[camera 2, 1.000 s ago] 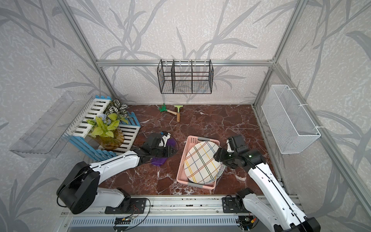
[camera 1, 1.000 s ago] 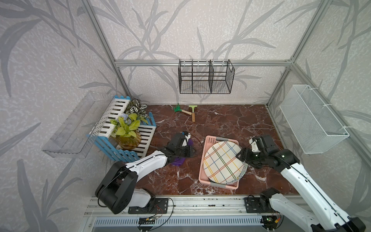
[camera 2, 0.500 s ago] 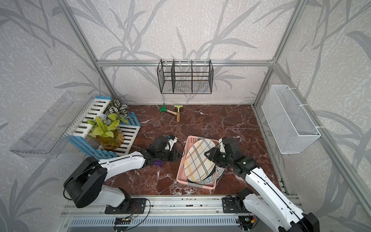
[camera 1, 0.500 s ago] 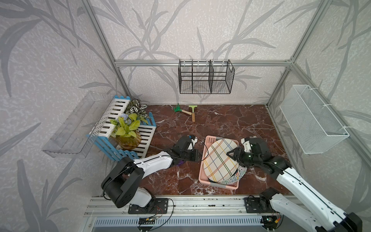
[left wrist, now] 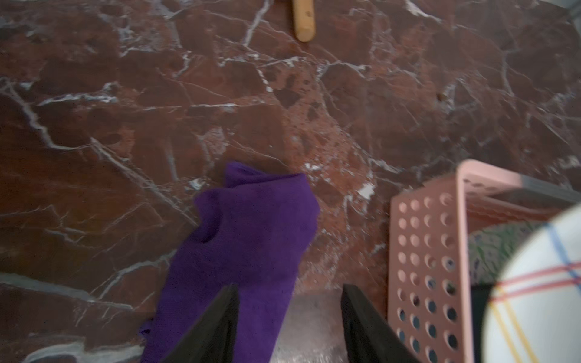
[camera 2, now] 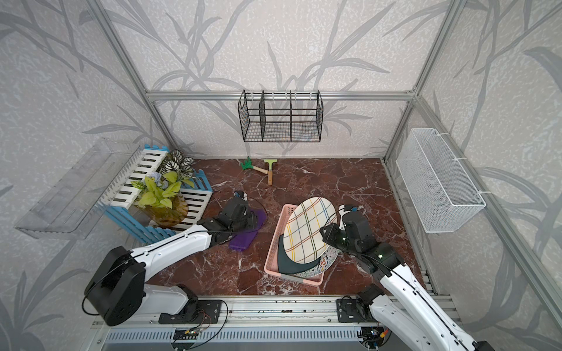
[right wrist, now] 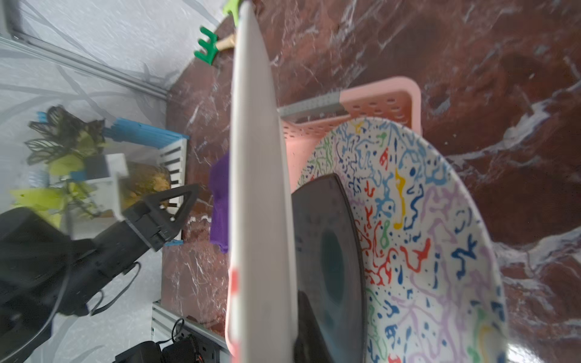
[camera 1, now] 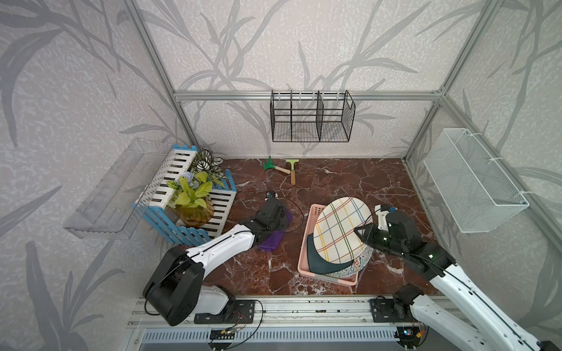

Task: Wipe the wet plate dry
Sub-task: Pick up the plate from the bin, then pick up the towel at the center of the board, then wipe the plate with towel.

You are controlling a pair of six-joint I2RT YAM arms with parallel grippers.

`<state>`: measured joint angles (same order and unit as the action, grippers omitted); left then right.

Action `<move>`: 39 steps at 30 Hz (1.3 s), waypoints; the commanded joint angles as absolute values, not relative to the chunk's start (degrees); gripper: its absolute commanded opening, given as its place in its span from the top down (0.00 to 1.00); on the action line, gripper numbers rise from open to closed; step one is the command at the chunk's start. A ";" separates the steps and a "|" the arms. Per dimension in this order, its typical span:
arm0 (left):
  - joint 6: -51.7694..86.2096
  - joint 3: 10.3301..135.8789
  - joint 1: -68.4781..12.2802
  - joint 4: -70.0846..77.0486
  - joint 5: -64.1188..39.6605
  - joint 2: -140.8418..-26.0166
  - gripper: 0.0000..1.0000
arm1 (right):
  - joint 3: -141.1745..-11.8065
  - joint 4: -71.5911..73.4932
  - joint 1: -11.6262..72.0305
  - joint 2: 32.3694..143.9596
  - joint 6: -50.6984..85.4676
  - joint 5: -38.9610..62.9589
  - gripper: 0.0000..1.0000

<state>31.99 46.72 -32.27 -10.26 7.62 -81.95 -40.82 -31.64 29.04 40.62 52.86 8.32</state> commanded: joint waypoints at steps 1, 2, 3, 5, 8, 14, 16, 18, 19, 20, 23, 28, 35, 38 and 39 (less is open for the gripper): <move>31.38 52.32 -30.79 -15.10 9.54 -88.82 0.44 | -43.91 -29.52 29.18 39.52 52.77 5.41 1.00; 30.71 53.88 -30.72 -15.71 8.28 -90.99 0.44 | -44.36 -30.08 29.18 39.49 52.81 5.05 1.00; 30.59 55.29 -30.76 -16.52 7.00 -93.62 0.45 | -44.67 -30.70 29.18 39.54 52.82 4.75 1.00; 30.82 56.80 -30.73 -17.81 4.71 -97.58 0.44 | -45.02 -31.61 29.18 39.64 52.74 4.57 1.00; 32.17 56.89 -30.89 -19.26 4.57 -102.21 0.44 | -44.95 -31.89 29.18 39.52 53.22 4.66 1.00; 34.87 54.69 -30.94 -19.87 9.39 -105.49 0.82 | -45.19 -29.50 29.18 39.98 54.22 4.67 1.00; 34.50 54.38 -30.73 -19.63 10.38 -102.21 1.00 | -45.55 -28.68 29.18 40.52 54.12 4.42 1.00; 34.03 55.37 -29.56 -20.03 8.42 -95.24 1.00 | -46.09 -28.19 29.14 41.01 54.08 4.94 1.00; 33.64 56.25 -28.40 -20.18 5.70 -90.59 1.00 | -46.09 -26.87 29.17 41.12 54.02 6.00 1.00; 33.08 56.81 -27.46 -19.09 1.35 -85.98 1.00 | -45.81 -24.75 29.18 41.09 54.05 8.03 1.00; 31.93 56.00 -27.06 -4.71 -19.18 -73.84 1.00 | -42.49 -9.87 29.25 41.27 56.92 15.32 1.00; 33.48 62.35 -30.54 -2.97 -30.46 -74.36 1.00 | -41.36 4.10 29.43 43.88 61.78 18.05 1.00; 28.04 63.47 -36.91 -5.57 -30.46 -78.23 1.00 | -45.40 11.91 30.12 49.27 63.14 20.33 1.00; 29.30 61.93 -40.46 -3.50 -30.09 -79.71 1.00 | -46.85 14.63 30.15 51.07 64.04 19.44 1.00; 29.91 61.48 -41.81 -2.66 -29.92 -80.15 1.00 | -47.44 15.68 30.15 51.77 64.44 18.79 1.00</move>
